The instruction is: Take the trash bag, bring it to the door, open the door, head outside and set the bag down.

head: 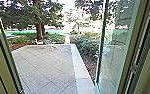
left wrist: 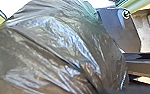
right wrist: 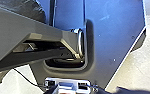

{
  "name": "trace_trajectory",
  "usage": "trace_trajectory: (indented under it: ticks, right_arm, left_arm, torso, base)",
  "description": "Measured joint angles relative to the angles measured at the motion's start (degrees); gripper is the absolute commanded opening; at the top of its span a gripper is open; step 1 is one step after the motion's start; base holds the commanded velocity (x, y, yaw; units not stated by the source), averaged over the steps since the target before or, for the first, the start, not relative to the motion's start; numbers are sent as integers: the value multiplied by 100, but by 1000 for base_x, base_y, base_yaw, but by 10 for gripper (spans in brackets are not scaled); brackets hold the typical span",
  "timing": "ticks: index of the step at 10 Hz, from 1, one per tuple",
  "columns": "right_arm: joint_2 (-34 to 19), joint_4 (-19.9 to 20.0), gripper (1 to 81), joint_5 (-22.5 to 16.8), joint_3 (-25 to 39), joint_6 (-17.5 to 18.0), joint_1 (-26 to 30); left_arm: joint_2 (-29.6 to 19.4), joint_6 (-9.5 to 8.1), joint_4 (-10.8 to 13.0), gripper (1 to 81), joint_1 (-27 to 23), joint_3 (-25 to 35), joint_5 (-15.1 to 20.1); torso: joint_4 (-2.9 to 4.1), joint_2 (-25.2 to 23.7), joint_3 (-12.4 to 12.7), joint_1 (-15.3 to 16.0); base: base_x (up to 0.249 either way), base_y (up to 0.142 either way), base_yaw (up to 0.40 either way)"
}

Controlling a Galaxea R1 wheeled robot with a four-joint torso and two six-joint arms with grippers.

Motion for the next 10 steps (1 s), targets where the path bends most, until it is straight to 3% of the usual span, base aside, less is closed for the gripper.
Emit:
trace_trajectory:
  ticks: [10]
  right_arm:
    - [11,-22,811,-13,-5,22,-4]
  left_arm:
    - [2,12,2,10,32,6,-2]
  torso:
    - [0,-7,2,-18]
  base:
    - [102,0,0]
